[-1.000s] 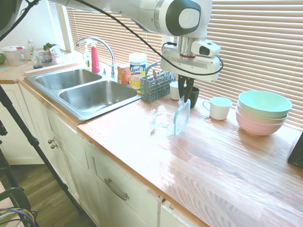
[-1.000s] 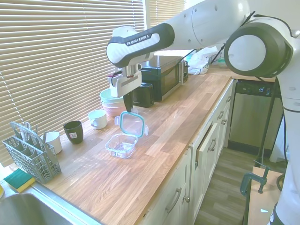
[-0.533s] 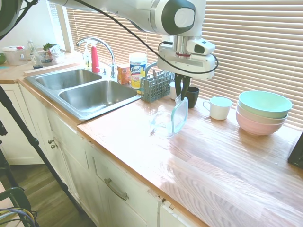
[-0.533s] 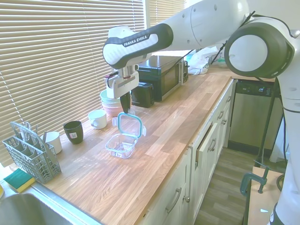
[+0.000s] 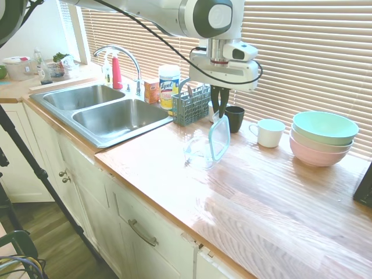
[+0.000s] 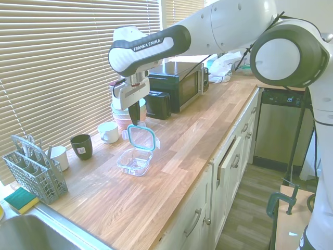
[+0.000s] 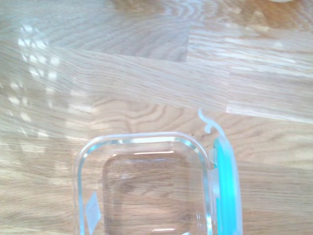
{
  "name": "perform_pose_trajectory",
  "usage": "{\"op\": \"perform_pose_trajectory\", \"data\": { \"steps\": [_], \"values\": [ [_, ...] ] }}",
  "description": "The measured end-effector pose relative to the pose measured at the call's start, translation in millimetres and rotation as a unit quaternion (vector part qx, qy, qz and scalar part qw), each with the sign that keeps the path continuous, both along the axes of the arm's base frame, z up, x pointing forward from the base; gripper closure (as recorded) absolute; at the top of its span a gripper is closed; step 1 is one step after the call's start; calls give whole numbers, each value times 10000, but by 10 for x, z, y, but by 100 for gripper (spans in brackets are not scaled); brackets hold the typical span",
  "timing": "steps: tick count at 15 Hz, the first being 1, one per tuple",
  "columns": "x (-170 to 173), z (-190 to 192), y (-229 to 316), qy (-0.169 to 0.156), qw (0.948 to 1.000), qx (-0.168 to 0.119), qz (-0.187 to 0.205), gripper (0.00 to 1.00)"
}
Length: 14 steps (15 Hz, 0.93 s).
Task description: Cover the lid of the food container
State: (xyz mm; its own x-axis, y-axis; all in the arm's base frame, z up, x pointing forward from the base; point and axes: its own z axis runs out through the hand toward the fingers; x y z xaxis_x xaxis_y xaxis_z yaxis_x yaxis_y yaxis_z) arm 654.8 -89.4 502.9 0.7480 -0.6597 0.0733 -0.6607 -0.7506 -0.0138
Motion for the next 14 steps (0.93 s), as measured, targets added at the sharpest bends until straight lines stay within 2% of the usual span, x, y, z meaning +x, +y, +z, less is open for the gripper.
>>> {"op": "perform_pose_trajectory", "data": {
  "steps": [6, 14],
  "values": [
    [23, -25, 442, 37, 9998, -198, 53, 100],
    [-37, -555, 1118, 121, 9974, -699, 150, 100]
  ]
}}
